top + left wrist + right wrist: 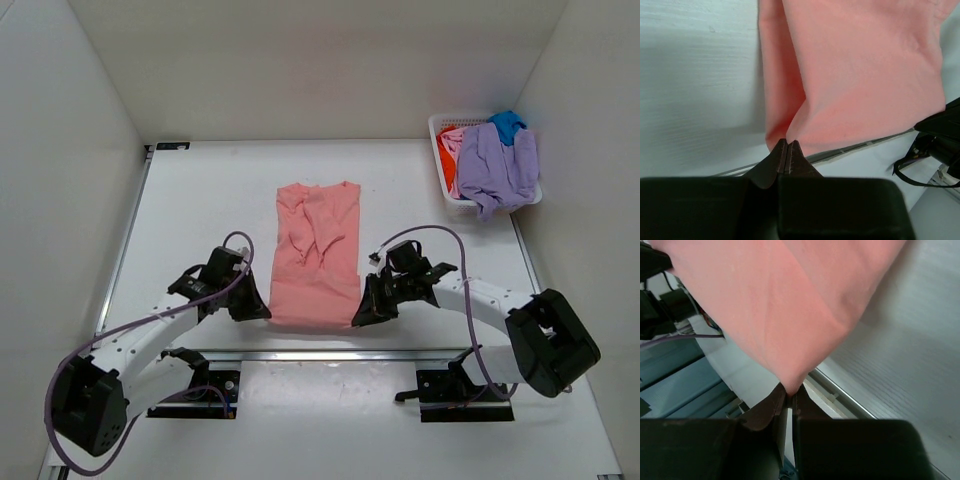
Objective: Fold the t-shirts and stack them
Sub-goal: Fold the long partially folded tshirt into a neat square, then put the neatly folded tshirt into the corner of the board with the left arm
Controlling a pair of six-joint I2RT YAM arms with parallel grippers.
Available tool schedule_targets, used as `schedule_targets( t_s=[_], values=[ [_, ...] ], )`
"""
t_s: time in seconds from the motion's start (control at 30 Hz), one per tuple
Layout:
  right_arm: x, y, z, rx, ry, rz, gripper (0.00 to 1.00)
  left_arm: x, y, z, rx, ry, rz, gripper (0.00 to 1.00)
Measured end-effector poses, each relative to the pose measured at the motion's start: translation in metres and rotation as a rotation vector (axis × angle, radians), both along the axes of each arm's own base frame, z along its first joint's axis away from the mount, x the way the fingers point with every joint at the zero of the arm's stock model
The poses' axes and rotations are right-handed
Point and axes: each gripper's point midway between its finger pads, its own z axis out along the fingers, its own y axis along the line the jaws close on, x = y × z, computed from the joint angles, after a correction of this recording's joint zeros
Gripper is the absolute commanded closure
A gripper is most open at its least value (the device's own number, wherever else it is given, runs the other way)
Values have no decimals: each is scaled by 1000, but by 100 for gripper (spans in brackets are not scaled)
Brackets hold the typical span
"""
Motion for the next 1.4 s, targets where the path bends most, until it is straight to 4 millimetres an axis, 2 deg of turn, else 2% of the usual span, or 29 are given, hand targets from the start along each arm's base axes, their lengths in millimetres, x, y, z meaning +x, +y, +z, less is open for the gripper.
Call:
schedule_targets(
  t_s=[0.1,0.17,0.23,0.33,0.43,0.47,0.5,0.53,0.57,0.6,0.67,0.7,0.77,0.87,0.93,1.0,1.07,1.17,1.27,1.4],
  values=[
    [14,1,10,21,11,-10,100,11,-1,10,4,28,4,100],
    [34,4,24,37,10,-25,100,39,-5,29,3,9,11,100],
    [67,7,42,62,-16,-44,100,81,-10,55,-10,-43,22,100],
    [135,10,70,96,-101,-77,100,156,-15,91,-31,-141,55,100],
    [209,8,89,102,-176,-106,100,234,-17,111,-36,-202,85,97],
    [239,8,94,102,-206,-116,91,263,-19,117,-38,-222,96,78],
    [263,7,96,99,-229,-125,74,296,-21,120,-39,-245,103,66],
    [291,6,96,91,-254,-137,67,329,-24,121,-46,-274,108,62],
    [319,3,94,78,-295,-149,53,359,-26,122,-54,-306,117,59],
    [343,-1,89,51,-314,-162,44,385,-27,119,-61,-318,131,45],
    [386,-9,79,-5,-363,-184,37,428,-23,110,-76,-355,157,44],
    [401,-14,75,-31,-387,-194,35,440,-18,102,-77,-353,171,43],
    [417,-26,67,-87,-397,-213,33,450,-5,85,-70,-328,194,44],
    [418,-39,60,-170,-384,-224,28,442,15,61,-33,-266,214,40],
    [413,-44,58,-217,-377,-221,27,425,27,44,10,-231,221,38],
    [407,-46,56,-253,-374,-212,25,394,33,27,56,-172,218,37],
    [394,-49,49,-283,-352,-204,25,363,34,14,91,-129,205,37],
    [364,-56,39,-322,-303,-189,25,333,28,3,117,-94,176,35],
    [336,-63,38,-343,-289,-187,25,327,18,-3,139,-95,147,34],
    [310,-75,63,-329,-338,-213,26,324,2,-7,159,-108,116,33]
  ],
)
